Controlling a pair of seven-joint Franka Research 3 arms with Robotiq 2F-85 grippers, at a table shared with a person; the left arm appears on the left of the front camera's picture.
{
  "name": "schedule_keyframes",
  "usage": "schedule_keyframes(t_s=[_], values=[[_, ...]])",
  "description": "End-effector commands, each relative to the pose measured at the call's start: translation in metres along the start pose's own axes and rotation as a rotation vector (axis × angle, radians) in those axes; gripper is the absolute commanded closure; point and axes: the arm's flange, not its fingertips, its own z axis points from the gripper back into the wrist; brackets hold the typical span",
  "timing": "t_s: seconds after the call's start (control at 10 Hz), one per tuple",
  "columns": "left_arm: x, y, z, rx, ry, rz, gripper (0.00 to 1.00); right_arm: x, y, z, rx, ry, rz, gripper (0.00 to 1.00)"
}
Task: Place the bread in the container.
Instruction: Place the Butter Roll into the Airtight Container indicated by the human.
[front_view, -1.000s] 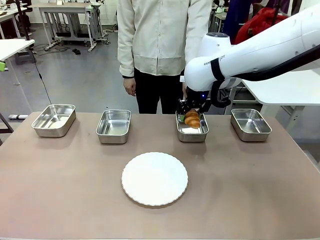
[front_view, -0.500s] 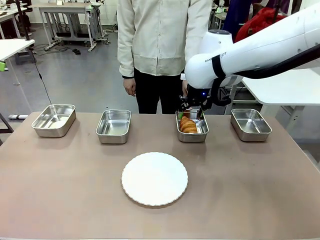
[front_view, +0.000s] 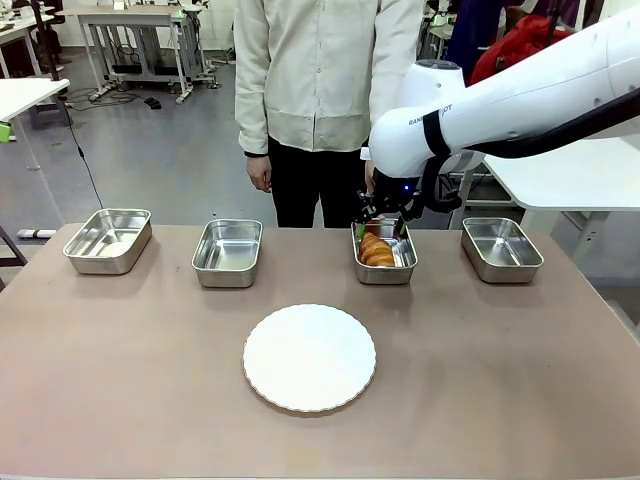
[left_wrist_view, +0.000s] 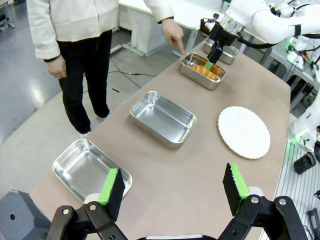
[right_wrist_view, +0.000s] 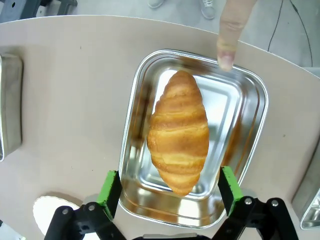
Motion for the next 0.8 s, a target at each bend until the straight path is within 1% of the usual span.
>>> schedule_keyframes(t_s=[0.0,0.3,0.4,0.5,0.6,0.7], values=[[0.000,0.000,0.002,-0.008,-0.010,-0.016,0.00,0.002,-0.001,0.001,-0.005,-0.018,0.007,0.00],[0.000,0.000,0.002,-0.008,-0.010,-0.016,0.00,0.002,-0.001,0.001,-0.005,-0.018,0.007,0.00],[0.000,0.000,0.002,-0.008,-0.010,-0.016,0.00,0.000,0.000,0.000,0.000,0.000,0.000,0.03],[0.000,0.000,0.002,-0.008,-0.010,-0.016,0.00,-0.013,0.005,0.015,-0.043,-0.062,0.029,0.00],[0.000,0.000,0.002,-0.008,-0.010,-0.016,0.00,-0.036,0.009,0.035,-0.069,-0.137,0.069,0.00],[0.000,0.000,0.002,-0.008,-0.010,-0.016,0.00,-0.067,0.009,0.057,-0.081,-0.212,0.106,0.00]])
